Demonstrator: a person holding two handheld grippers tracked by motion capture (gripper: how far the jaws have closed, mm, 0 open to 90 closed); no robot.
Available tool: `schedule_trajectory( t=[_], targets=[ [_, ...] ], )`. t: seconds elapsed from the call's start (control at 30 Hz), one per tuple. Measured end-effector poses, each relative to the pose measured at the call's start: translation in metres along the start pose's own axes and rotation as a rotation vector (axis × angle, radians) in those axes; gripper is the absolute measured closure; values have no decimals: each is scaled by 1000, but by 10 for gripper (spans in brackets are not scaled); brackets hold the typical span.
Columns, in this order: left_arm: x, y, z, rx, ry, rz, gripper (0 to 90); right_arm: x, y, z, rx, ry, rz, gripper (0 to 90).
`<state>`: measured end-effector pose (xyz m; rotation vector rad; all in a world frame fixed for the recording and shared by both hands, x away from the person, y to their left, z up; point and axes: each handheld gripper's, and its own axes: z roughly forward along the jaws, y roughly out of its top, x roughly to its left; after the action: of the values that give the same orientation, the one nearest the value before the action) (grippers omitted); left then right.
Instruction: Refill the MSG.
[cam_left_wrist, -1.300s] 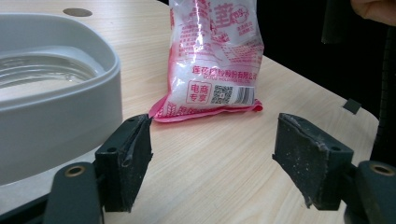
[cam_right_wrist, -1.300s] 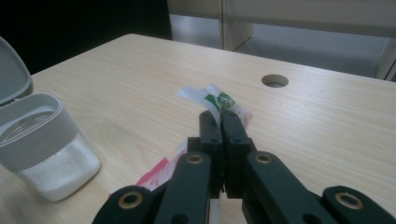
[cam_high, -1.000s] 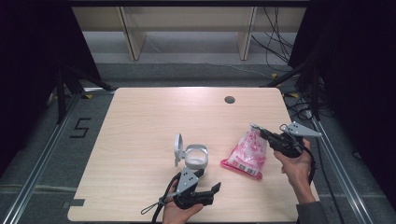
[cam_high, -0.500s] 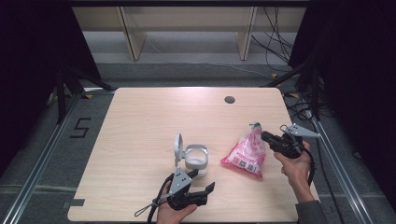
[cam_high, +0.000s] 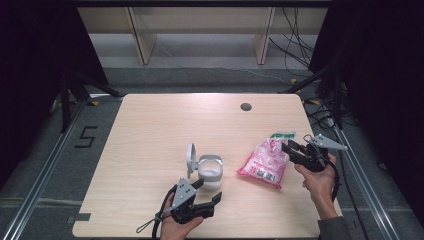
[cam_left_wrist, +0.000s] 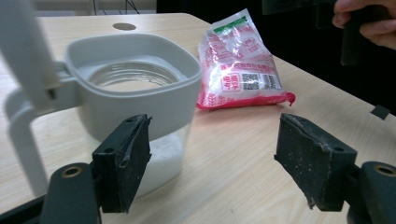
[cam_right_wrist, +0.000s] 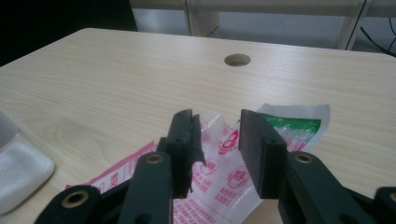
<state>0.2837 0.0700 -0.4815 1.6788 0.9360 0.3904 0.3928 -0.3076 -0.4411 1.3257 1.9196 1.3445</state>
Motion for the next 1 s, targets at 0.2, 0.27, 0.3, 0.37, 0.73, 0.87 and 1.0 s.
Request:
schedule_trajectory(
  t=[0.2,0.27,0.3,0.37,0.73,0.87,1.0],
  targets=[
    [6,1,-5,-7,16,-5,255,7,0,1,1,15,-61,582],
    [7,2,-5,-6,20,0,256,12,0,0,8,39,-29,563],
    [7,2,-6,-3,22,3,257,15,-1,0,5,44,-17,547],
    [8,4,-7,-2,25,8,257,19,-1,2,23,62,-50,523],
    [18,7,-12,6,51,54,322,48,-12,8,91,146,-53,455],
    [22,8,-18,-35,65,58,431,54,-16,11,93,164,-57,447],
    [28,11,-27,-73,97,87,633,58,-20,10,108,154,-61,451]
  ],
)
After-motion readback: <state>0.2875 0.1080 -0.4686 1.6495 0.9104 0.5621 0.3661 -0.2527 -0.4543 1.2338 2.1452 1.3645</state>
